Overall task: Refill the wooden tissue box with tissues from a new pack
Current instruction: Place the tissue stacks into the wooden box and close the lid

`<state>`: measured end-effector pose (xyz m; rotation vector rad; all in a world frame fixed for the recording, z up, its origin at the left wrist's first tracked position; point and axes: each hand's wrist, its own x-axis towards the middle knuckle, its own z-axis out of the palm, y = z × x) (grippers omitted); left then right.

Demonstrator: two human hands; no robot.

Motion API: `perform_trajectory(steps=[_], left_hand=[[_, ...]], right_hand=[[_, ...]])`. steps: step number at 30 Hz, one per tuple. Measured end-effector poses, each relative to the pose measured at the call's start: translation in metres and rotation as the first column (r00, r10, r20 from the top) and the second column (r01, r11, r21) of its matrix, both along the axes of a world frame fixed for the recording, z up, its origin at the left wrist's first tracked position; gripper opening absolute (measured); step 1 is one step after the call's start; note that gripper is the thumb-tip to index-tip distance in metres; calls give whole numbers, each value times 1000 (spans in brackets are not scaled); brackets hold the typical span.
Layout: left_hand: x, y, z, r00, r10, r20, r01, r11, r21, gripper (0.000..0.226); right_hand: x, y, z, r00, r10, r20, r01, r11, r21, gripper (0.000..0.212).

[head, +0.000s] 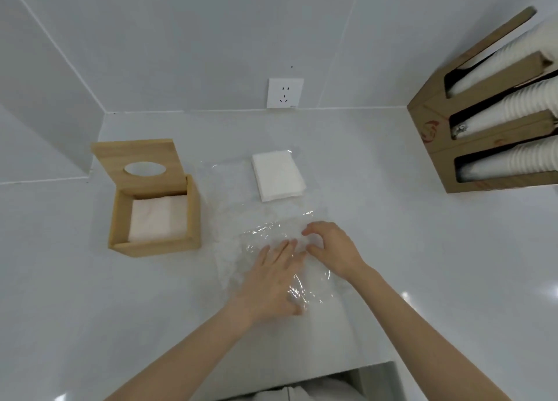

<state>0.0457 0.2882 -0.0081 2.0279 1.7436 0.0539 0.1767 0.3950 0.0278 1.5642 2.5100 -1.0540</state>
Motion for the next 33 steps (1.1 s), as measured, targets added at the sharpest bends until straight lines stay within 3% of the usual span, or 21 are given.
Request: perform_trajectory(steps=[3, 10, 16, 22, 28, 33], left_hand=[[2, -7, -8, 999, 22, -43, -21, 1000, 23, 93], [-1, -14, -11, 994, 41, 103, -50, 995, 87, 66], [-1, -22, -9, 991, 14, 134, -33, 990, 135, 50], [5, -23, -1, 995, -39, 97, -8, 896, 444, 28], [11, -22, -2, 998, -53, -33, 62, 900, 430, 37], [11, -14, 11, 997, 73, -40, -57, 948, 312, 39]], right_hand=[[13, -12, -6, 1000, 11, -1, -11, 1000, 26, 31], [30, -32, -9, 998, -46, -43, 47, 999, 21, 28], [35, -38, -7, 993, -98, -70, 96, 995, -21, 30], [39, -40, -2, 956, -234, -178, 222, 971, -87, 26], [35, -43, 7, 911, -289, -294, 261, 956, -130, 19], [32, -44, 11, 944, -247, -219, 190, 949, -253, 16]])
